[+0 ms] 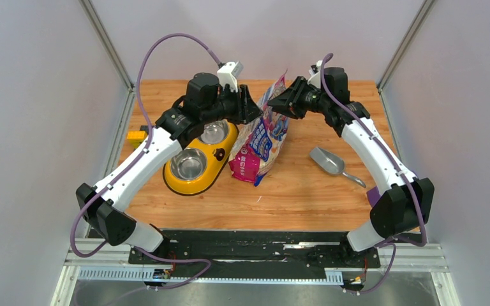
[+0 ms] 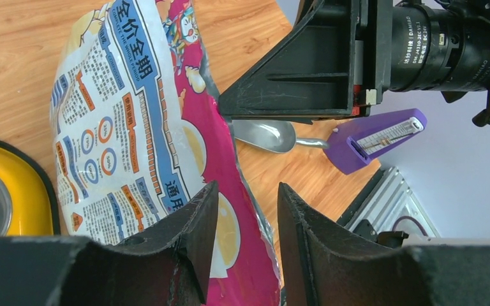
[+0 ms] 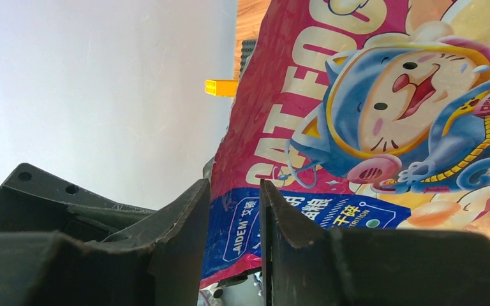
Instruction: Serve the pet food
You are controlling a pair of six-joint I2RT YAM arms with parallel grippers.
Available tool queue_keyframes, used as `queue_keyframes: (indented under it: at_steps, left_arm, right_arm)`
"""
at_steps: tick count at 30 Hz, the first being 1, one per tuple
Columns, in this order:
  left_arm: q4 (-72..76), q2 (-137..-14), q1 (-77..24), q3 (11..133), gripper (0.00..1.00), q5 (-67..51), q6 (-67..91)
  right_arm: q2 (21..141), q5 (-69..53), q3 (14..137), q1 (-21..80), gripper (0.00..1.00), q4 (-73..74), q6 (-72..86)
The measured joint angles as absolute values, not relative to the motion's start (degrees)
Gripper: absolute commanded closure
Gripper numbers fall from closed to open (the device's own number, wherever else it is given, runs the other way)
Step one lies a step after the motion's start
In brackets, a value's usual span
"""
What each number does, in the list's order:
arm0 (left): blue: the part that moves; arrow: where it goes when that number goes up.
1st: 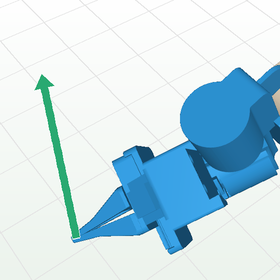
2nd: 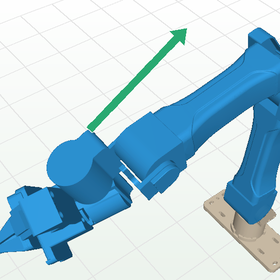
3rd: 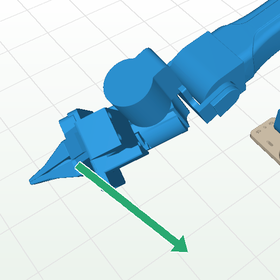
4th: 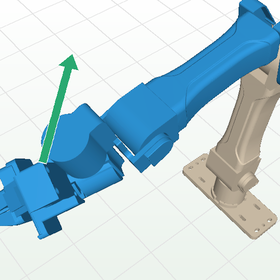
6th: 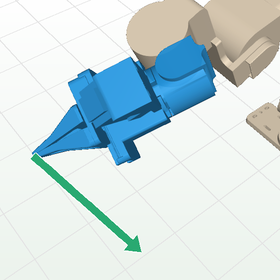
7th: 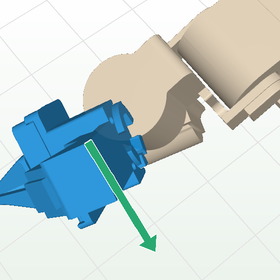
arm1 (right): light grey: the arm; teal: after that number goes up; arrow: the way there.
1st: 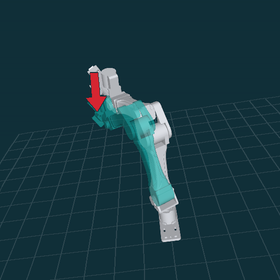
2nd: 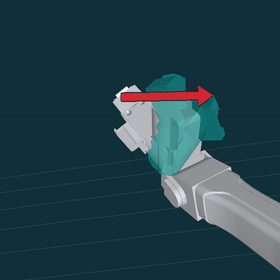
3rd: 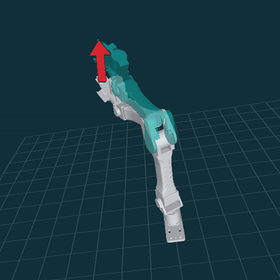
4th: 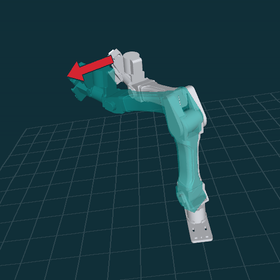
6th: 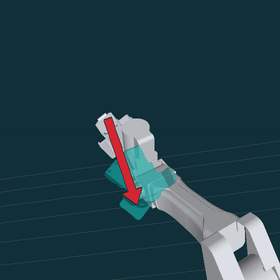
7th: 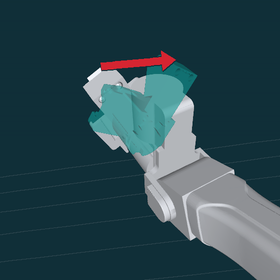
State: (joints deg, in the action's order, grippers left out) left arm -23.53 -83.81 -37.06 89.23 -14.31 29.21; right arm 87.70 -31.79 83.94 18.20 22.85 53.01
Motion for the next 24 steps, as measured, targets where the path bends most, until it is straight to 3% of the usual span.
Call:
queue_keyframes:
  at_steps: [13, 24]
  left_arm:
    - [-24.51, -83.9, -36.58, 89.21, 0.53, -13.74, 29.15]
    - [-24.43, -87.59, -36.58, 90.0, 0.47, -13.47, 29.08]
  right_arm:
    - [88.12, -31.29, 83.24, 18.41, 0.69, 22.81, 52.64]
    - [89.01, -29.89, 83.29, 19.66, 0.62, 22.0, 52.45]
